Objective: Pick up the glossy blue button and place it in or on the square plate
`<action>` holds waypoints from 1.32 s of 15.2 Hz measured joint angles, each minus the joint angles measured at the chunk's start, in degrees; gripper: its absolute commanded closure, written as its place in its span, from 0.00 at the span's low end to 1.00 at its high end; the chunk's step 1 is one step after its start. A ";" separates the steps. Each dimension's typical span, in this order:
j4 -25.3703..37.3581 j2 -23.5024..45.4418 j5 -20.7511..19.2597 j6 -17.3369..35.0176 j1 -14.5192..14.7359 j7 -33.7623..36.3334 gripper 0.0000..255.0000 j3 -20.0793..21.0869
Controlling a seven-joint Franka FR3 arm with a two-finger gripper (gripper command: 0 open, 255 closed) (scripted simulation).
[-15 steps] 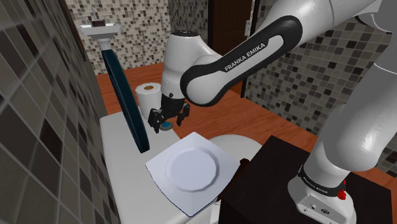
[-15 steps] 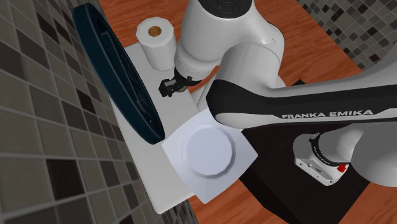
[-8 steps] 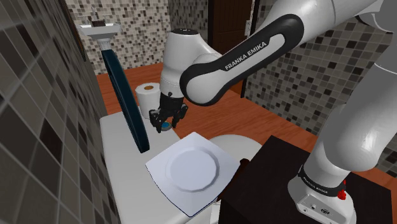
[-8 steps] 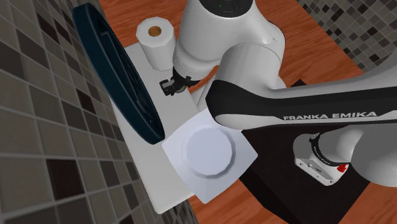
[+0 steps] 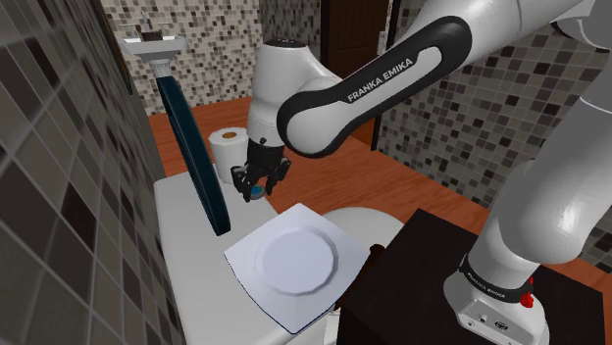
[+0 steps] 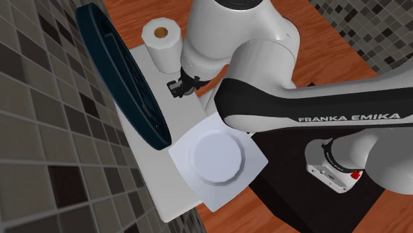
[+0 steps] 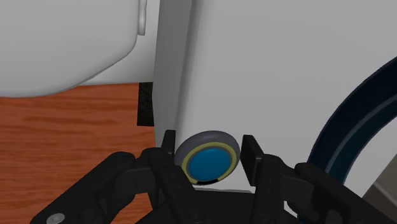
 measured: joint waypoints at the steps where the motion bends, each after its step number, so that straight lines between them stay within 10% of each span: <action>1: 0.17 -0.48 0.28 -0.69 0.05 -0.14 1.00 -0.06; 20: 7.56 -6.92 2.92 -14.11 0.75 -0.92 1.00 -0.90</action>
